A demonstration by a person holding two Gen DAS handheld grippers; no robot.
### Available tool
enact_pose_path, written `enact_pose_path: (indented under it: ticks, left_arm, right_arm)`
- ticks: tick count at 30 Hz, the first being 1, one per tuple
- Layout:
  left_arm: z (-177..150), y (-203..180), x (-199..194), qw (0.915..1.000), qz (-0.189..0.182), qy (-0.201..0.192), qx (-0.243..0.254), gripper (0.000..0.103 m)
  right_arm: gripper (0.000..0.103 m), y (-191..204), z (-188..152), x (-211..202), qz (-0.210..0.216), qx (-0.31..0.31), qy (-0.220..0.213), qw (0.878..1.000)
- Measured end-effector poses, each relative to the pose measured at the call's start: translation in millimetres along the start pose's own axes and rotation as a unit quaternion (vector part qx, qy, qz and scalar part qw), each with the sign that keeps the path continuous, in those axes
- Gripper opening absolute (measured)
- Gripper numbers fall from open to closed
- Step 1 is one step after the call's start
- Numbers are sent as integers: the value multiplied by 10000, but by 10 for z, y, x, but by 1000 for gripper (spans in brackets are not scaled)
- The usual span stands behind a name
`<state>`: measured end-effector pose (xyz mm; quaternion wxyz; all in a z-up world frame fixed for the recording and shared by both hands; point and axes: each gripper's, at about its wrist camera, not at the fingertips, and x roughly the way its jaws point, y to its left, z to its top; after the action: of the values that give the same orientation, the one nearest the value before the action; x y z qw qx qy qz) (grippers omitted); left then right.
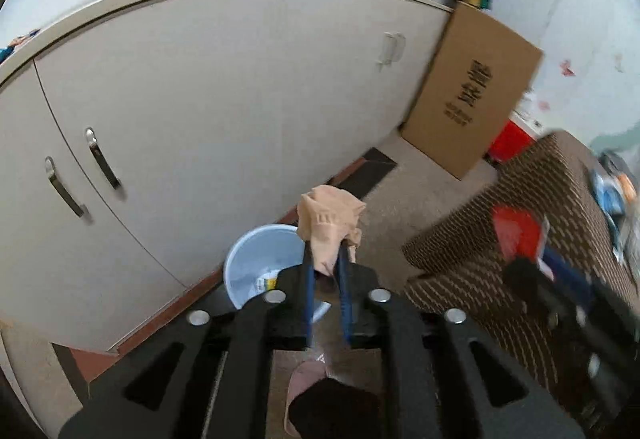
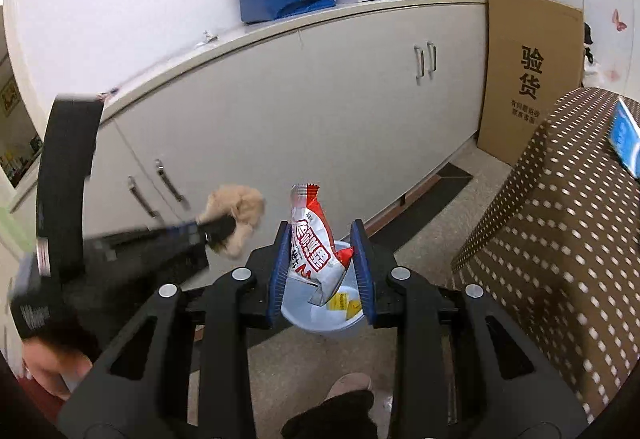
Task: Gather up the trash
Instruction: 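Carry both items over the wastebasket and open both tools to drop them, then move both tools back over the table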
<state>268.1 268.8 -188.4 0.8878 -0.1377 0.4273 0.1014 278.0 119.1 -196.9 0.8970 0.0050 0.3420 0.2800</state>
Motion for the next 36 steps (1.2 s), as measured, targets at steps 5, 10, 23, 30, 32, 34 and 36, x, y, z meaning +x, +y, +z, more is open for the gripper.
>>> enact_pose_path:
  ticks: [5, 10, 23, 30, 32, 34, 36]
  left_arm:
    - [89, 167, 144, 9994, -38, -3, -344, 74]
    - [-46, 165, 151, 9996, 14, -15, -291, 74]
    - [-14, 631, -122, 9897, 977, -484, -924, 74]
    - [-11, 639, -303, 9892, 946, -575, -960, 75]
    - [-17, 549, -334, 9910, 783, -580, -922, 75]
    - [-17, 413, -385, 9929, 604, -587, -837, 75]
    - [-21, 262, -467, 9945, 437, -632, -708, 75]
  right_arm:
    - [30, -59, -13, 257, 8, 148, 159, 9998]
    - [30, -66, -81, 351, 60, 207, 299, 9993]
    - [76, 272, 325, 683, 360, 160, 52, 9992]
    - [76, 283, 341, 465, 106, -13, -196, 9998]
    - [77, 257, 328, 341, -1, -49, -261, 9996]
    - [77, 226, 317, 217, -173, -81, -317, 9993]
    - [77, 159, 299, 32, -249, -34, -399, 9989]
